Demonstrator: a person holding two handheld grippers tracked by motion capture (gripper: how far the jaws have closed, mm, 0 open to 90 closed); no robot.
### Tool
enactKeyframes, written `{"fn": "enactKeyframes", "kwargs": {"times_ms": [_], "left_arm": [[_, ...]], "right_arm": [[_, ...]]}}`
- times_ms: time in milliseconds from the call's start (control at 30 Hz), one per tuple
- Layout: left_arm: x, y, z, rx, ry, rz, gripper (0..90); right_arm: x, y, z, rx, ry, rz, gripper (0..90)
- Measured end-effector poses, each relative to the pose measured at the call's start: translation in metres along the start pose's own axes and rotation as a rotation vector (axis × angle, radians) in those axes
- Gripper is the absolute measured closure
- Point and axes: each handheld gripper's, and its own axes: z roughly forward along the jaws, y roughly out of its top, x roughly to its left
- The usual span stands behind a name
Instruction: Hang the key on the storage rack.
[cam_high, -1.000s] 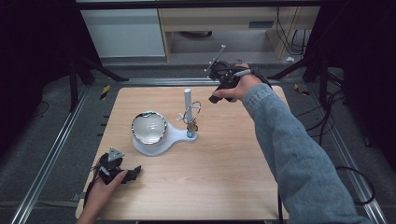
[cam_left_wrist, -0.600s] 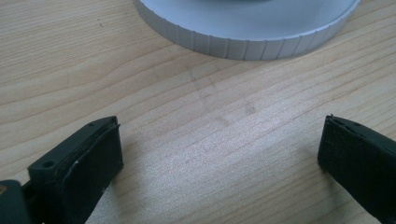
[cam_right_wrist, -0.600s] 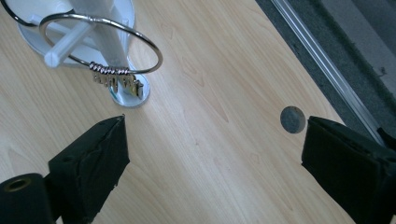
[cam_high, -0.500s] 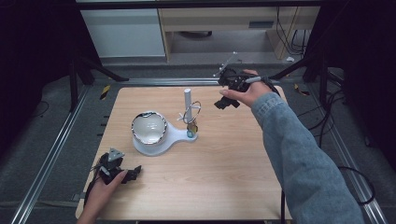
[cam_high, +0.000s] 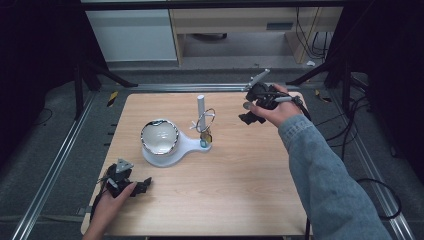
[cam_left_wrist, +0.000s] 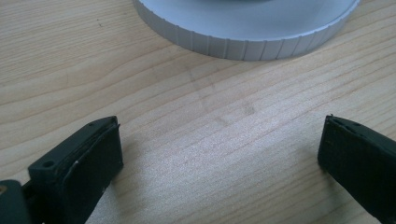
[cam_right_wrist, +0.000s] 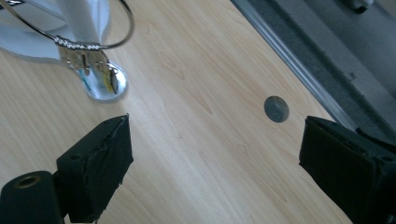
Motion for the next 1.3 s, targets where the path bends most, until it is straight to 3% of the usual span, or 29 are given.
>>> {"fn": "enactKeyframes", "kwargs": {"times_ms": [400,633,800,1300], "left_arm": [[0.000,0.000,0.000,0.000,0.000,-0.001,0.0],[0.000,0.000,0.000,0.001,0.000,-0.001,0.0],[0.000,0.000,0.000,0.001,0.000,0.000,0.0],[0.000,0.000,0.000,0.001,0.000,-0.001,0.0]], "right_arm": [[0.000,-0.039,0.004,-0.002,-0.040,0.007,9.6],[0.006,-0.058,0.010,0.005,-0.040,0.029,10.0],[0.011,-0.071,0.014,0.001,-0.044,0.013,11.0],[0.017,-0.112,0.029,0.030,-0.023,0.068,11.0]]}}
